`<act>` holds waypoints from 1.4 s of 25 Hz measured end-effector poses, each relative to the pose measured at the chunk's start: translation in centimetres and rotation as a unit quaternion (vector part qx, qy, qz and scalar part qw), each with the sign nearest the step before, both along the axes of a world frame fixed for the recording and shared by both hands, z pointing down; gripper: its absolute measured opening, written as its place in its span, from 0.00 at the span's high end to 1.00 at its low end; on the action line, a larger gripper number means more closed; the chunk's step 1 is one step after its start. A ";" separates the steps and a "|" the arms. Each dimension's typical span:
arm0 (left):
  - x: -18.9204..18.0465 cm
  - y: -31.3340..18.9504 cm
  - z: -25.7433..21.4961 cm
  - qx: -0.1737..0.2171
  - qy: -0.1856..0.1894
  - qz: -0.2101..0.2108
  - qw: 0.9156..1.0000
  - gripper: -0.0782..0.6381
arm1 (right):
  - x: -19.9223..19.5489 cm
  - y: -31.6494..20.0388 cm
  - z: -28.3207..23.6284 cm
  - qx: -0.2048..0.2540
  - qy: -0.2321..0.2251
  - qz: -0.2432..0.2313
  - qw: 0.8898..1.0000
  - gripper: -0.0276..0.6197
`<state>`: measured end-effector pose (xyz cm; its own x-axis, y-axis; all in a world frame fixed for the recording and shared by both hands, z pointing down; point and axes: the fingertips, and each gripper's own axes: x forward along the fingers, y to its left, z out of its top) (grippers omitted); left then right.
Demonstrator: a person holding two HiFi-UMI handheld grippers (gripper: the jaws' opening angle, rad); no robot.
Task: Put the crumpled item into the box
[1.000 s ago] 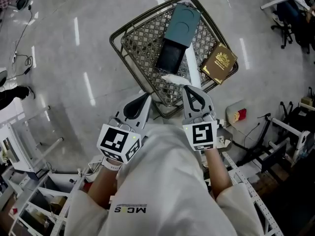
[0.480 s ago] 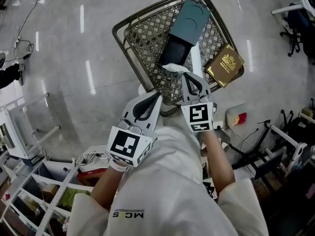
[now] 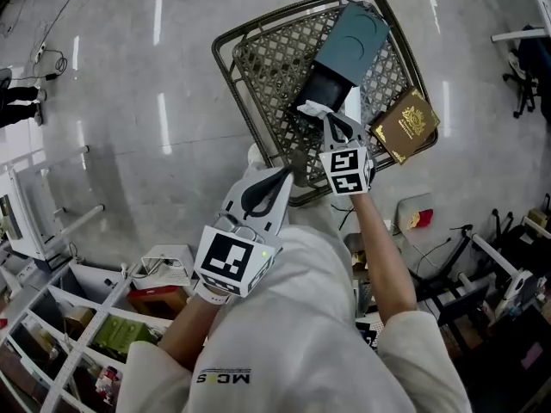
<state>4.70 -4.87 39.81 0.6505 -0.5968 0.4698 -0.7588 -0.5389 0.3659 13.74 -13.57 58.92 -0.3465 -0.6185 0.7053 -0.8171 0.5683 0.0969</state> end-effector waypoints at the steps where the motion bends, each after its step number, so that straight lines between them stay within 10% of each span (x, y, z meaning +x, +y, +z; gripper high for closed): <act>1: -0.1 0.0 0.0 -0.001 -0.001 -0.001 1.000 0.87 | -0.1 -0.3 0.7 -0.007 0.001 -0.001 1.000 0.94; 19: -1.1 0.5 0.1 -0.011 -0.006 -0.016 1.000 0.87 | 1.5 -3.2 10.8 -0.153 0.021 0.073 0.985 0.93; 35: -0.9 0.0 -0.6 -0.004 0.008 -0.002 1.000 0.87 | 1.2 -3.8 7.0 -0.109 -0.033 0.114 0.987 0.85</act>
<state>3.76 -4.84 39.22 0.6556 -0.5959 0.4638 -0.7549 -0.5332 0.3820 14.91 -17.41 65.89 -0.2647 -0.5210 0.8114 -0.9268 0.3700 -0.0648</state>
